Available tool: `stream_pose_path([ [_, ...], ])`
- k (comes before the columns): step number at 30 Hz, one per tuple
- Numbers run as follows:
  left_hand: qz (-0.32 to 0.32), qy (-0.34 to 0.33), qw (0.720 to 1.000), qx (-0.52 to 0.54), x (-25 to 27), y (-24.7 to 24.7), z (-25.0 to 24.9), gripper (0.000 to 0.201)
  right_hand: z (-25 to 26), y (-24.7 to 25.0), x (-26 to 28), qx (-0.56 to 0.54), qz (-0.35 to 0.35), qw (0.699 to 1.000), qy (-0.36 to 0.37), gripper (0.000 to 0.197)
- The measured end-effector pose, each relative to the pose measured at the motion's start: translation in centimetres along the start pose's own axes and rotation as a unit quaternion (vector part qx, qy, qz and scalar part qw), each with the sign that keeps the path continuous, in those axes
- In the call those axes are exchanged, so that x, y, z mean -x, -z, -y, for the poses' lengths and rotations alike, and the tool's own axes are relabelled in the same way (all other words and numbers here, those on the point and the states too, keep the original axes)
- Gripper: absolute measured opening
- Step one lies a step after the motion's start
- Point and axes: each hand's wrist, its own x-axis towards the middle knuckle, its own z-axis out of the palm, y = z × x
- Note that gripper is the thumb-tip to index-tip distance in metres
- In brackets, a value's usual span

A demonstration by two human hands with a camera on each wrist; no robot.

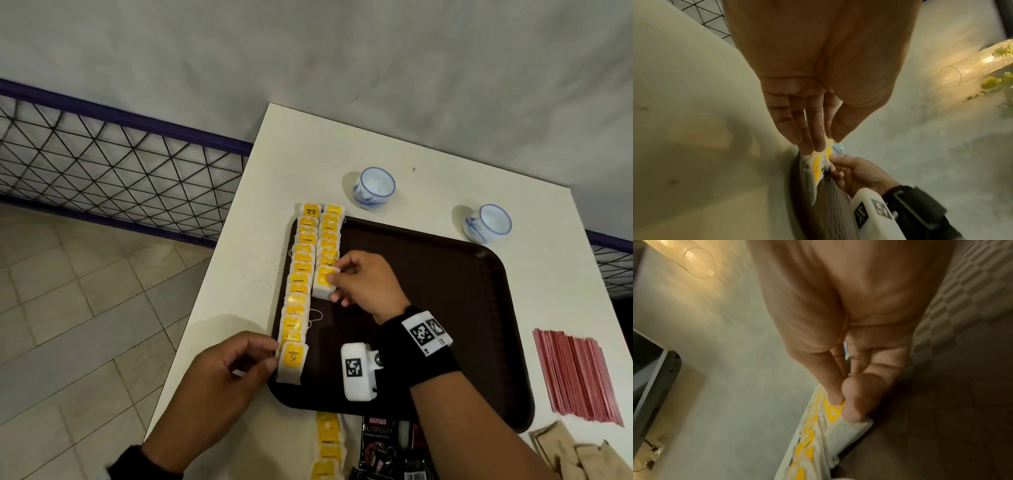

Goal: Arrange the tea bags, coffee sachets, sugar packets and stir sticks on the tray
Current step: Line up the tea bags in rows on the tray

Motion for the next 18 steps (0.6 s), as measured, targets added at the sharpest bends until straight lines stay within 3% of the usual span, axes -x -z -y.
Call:
stream_pose_path([
  [3, 0.029, -0.004, 0.999, -0.020, 1.9, -0.3, 0.7, 0.024, 0.1, -0.1, 0.5, 0.023, -0.029, 0.999, 0.001, 0.021],
  [8, 0.066, -0.002, 0.997, -0.043, 4.2, -1.0, 1.2, 0.020, -0.9, 1.4, 4.7, 0.051, -0.061, 0.997, 0.021, 0.017],
  [12, 0.082, -0.024, 0.993, -0.078, 5.4, -2.2, 1.7, 0.013, -3.5, 2.9, 10.2, 0.078, -0.031, 0.996, 0.019, 0.010],
  [18, 0.061, -0.041, 0.991, -0.109, 6.3, -5.7, 0.7, 0.022, -7.8, 4.4, 16.6, 0.146, 0.016, 0.989, 0.025, 0.014],
])
